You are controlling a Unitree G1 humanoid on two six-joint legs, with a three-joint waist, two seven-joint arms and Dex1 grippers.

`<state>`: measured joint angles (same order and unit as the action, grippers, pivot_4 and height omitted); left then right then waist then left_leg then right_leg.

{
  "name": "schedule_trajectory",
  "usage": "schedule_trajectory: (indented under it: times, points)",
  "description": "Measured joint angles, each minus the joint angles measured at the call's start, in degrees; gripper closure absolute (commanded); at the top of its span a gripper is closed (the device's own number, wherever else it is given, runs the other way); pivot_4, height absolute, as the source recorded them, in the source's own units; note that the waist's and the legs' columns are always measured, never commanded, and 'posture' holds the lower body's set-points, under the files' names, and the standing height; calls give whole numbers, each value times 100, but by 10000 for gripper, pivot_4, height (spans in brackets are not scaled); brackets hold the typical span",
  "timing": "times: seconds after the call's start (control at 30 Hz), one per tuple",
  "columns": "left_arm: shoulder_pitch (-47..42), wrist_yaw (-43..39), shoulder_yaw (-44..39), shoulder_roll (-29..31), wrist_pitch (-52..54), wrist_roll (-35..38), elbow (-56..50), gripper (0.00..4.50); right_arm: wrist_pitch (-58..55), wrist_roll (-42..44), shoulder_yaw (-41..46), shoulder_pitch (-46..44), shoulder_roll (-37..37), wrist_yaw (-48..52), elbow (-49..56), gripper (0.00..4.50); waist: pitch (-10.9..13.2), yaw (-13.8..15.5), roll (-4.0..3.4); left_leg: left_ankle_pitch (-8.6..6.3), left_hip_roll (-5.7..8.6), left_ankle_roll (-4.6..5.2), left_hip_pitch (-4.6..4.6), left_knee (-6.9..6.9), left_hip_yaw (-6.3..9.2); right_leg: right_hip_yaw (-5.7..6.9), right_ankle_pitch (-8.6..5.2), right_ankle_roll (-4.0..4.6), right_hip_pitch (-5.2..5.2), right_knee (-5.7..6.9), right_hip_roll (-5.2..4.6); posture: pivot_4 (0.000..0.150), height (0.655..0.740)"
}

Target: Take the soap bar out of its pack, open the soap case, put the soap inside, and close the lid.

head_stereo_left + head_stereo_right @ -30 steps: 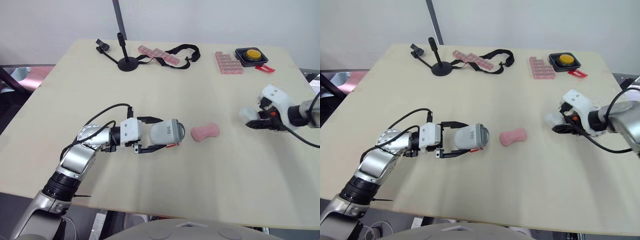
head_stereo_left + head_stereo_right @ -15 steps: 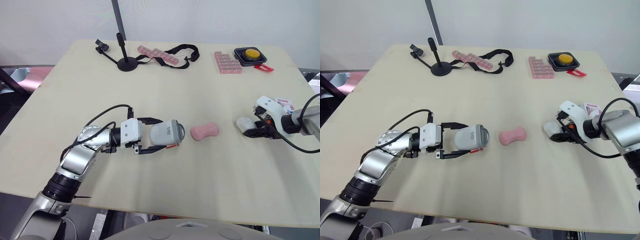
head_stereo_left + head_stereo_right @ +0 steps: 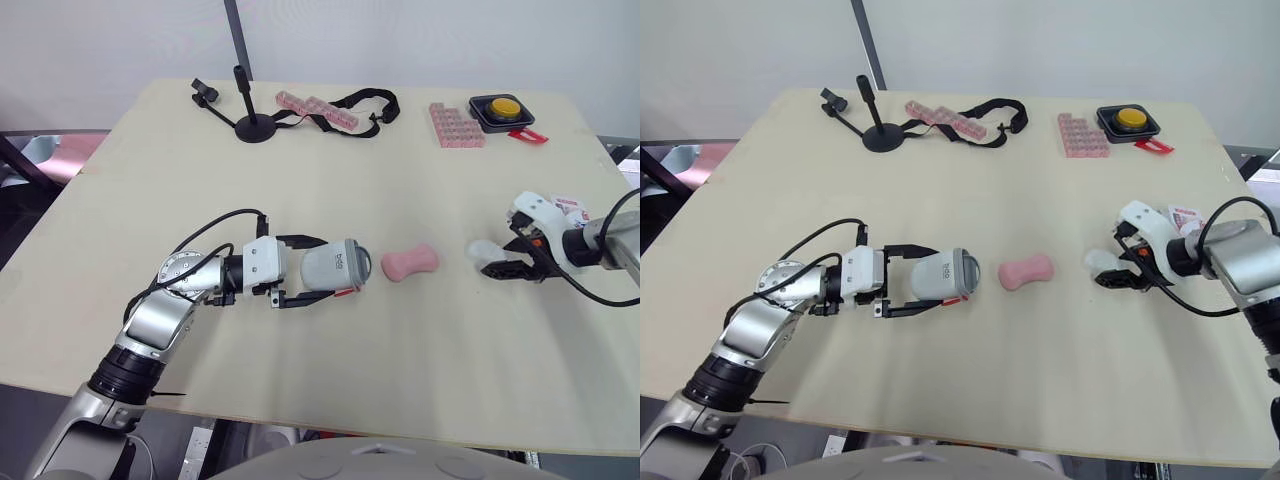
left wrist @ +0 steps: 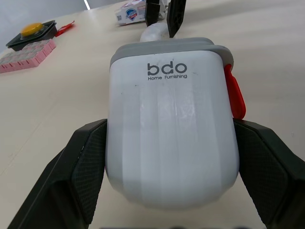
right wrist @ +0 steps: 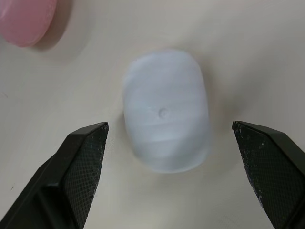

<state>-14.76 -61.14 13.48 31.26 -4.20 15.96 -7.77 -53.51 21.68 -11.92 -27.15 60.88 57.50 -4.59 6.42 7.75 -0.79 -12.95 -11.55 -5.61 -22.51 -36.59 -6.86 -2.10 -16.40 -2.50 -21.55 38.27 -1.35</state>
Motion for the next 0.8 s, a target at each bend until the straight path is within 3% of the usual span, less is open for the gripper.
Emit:
schedule_trajectory:
  times: [0.23,0.47,0.67,0.8]
  points:
    - [-28,-64,-1,32,79,0,19,10326,1074,169,1075,296,-169,181,41,326,0,-9,0,-1,-1,0,-1,-1,-4,-6,0,0,-2,4,-2,1500,7395]
    - [-144,-168,-48,92,612,58,84,10326,3332,963,2698,1806,-1243,1203,339,326,-4,2,4,-11,-2,19,-11,-18,-4,5,-1,1,-9,5,-7,1500,7395]
    - [-204,-312,-55,113,1008,141,102,10326,4622,1248,2636,3333,-2140,2046,1364,326,-7,-30,4,-12,-5,19,-9,-19,-3,11,-1,1,-16,8,-28,1500,7395]
    - [-209,-423,-29,165,1098,128,100,10326,5064,1224,2399,3614,-2241,2362,1531,326,-8,-151,7,-9,4,24,1,-20,-4,12,-1,1,-17,-3,-42,1500,7395]
